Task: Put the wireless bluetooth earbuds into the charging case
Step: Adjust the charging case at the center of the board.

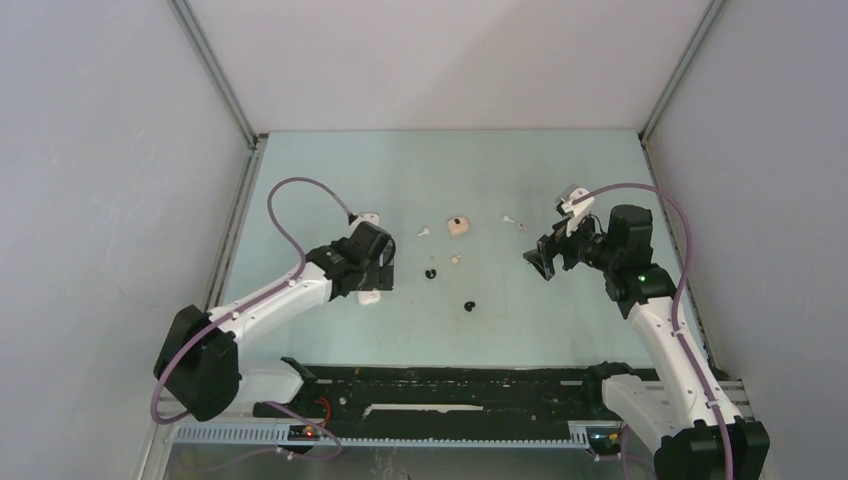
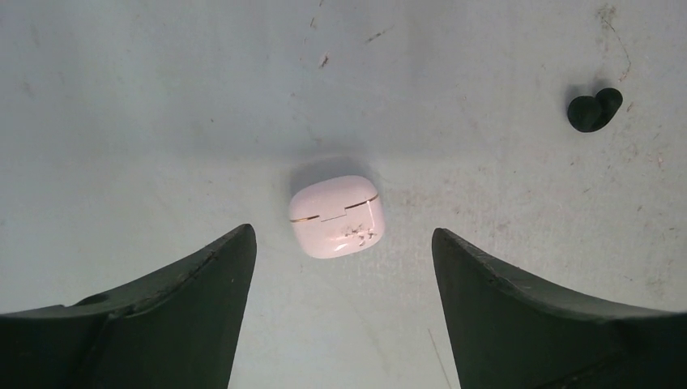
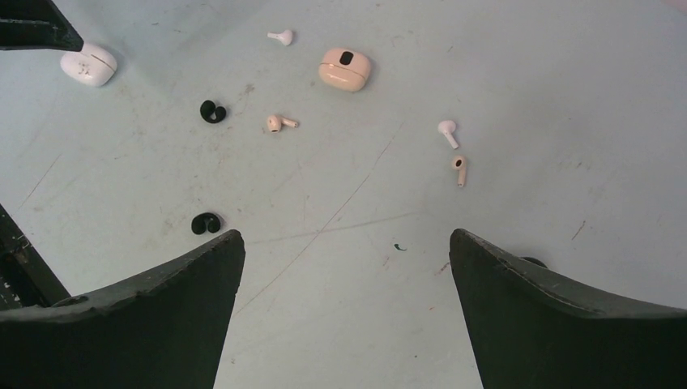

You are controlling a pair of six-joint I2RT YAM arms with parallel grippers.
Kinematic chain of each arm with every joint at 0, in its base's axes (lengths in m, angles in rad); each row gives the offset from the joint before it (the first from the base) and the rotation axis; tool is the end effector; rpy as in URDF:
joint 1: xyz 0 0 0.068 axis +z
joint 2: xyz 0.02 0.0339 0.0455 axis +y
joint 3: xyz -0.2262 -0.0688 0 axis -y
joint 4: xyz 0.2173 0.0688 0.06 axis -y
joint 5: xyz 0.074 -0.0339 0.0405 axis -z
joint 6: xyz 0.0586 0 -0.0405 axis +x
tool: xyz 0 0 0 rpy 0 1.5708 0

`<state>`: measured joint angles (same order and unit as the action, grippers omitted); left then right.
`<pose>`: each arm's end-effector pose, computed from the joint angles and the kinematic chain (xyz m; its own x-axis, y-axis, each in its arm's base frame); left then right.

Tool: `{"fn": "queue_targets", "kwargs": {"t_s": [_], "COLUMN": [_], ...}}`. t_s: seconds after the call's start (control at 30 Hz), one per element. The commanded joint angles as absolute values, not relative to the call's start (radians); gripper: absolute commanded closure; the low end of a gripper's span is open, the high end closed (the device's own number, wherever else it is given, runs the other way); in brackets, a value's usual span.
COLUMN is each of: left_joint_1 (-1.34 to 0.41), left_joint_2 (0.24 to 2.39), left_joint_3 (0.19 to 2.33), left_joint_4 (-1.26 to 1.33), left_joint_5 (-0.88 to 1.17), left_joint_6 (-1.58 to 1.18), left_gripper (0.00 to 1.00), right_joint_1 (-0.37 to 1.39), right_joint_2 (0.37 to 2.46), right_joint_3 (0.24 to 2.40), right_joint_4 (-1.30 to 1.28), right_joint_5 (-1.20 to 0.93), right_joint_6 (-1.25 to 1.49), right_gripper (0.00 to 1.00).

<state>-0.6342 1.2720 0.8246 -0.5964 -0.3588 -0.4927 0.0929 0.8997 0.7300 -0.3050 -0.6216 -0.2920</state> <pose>0.2056 -0.1257 0.1784 -0.8086 0.0450 -0.5867 0.0341 0.9990 0.0295 0.2078 0.0536 0.2575 -0.2657 -0.2598 -0.9284 -0.6971 0.7170 -0.0011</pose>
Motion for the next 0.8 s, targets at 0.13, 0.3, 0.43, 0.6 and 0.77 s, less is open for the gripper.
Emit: {"fn": "queue_targets", "kwargs": {"t_s": [0.13,0.3,0.43,0.6,0.77], "left_joint_1": [-0.668,-0.670,-0.668,-0.664,-0.657], "left_joint_2": [1.359,1.422,1.454,1.451,1.437], "left_joint_3": [0.812,0.828,0.842,0.815,0.784], "left_joint_4": [-0.545,-0.571,-0.584,-0.575,-0.552], "left_joint_5": [-0.374,-0.406,-0.394,-0.386,-0.354], "left_joint_6": [-0.612,-0.630,-0.635,-0.644,-0.656], "left_gripper": [0.15,0.16,0.17,0.20,0.26], "right_joint_1": [0.091,0.092,0.093,0.093,0.093], "right_joint_2": [0.883,0.872,0.864,0.859,0.856], "right_joint_3": [0.736,0.736,0.736,0.736,0.736], "right_joint_4": [-0.308,-0.315,-0.319,-0.324,-0.328], "right_joint_5": [-0.644,-0.649,-0.654,-0.662,-0.665], "right_joint_6": [-0.340,-0.347,-0.352,-0.356,-0.358], "right_gripper": [0.01,0.02,0.02,0.02,0.02]}}
